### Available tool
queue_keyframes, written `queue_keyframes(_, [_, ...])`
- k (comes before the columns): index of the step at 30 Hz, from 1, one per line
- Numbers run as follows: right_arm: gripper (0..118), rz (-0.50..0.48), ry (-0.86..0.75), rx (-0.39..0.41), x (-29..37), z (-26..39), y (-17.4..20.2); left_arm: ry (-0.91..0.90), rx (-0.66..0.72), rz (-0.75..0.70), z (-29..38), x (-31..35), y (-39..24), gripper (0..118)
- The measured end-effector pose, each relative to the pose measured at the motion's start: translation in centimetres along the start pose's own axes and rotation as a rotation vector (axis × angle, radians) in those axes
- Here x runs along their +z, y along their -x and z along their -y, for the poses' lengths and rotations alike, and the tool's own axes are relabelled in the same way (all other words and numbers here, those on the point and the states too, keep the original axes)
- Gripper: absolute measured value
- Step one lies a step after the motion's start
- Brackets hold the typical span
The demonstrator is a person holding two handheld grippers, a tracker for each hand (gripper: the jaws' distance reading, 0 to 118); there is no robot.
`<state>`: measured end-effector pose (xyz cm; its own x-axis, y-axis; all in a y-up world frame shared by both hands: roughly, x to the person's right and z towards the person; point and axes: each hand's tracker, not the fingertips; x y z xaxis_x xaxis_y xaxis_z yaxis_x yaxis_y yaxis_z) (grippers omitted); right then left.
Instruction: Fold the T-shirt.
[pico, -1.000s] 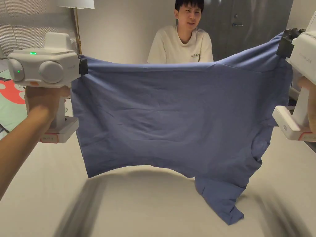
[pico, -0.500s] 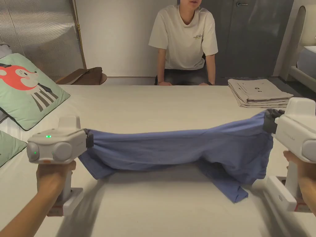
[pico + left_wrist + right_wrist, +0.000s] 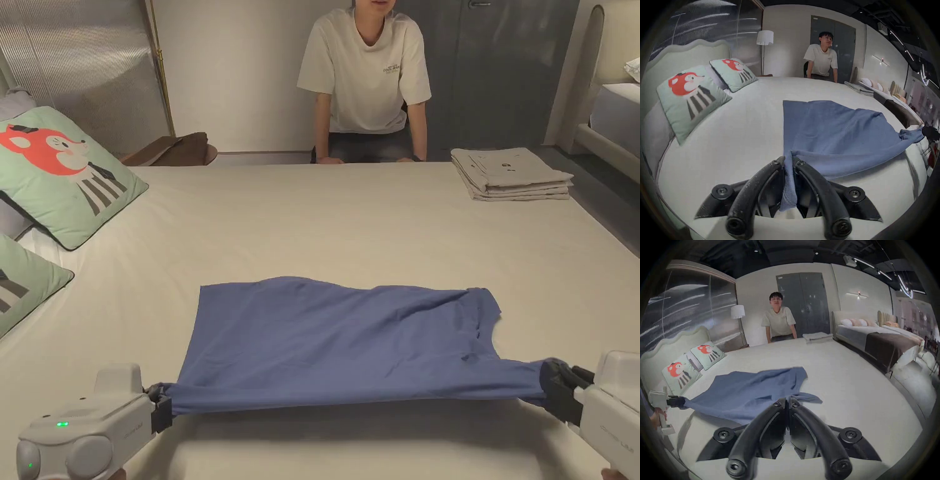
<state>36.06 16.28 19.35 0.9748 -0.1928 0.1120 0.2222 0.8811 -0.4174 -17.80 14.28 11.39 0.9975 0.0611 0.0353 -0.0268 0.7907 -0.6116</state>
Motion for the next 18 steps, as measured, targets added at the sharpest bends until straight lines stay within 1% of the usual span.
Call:
queue_keyframes(5, [2,-0.006,0.056,-0.046,4.7,4.2,-1.0,0.028,-0.012,-0.003,3.8,3.8,0.1,2])
queue_keyframes(9, [2,0.009,0.101,-0.039,7.8,7.4,-1.4,0.05,-0.024,0.007,6.5,6.3,0.5,2])
queue_keyframes(10, [2,0.017,0.113,-0.048,8.4,8.2,-1.6,0.053,-0.024,0.005,7.1,6.7,0.6,2])
queue_keyframes(14, [2,0.051,0.191,-0.086,9.6,11.2,-2.1,0.094,-0.027,-0.007,9.1,7.4,1.1,2])
queue_keyframes(18, [2,0.079,0.281,-0.069,9.1,13.5,-1.8,0.128,-0.059,-0.02,10.5,7.4,1.1,2])
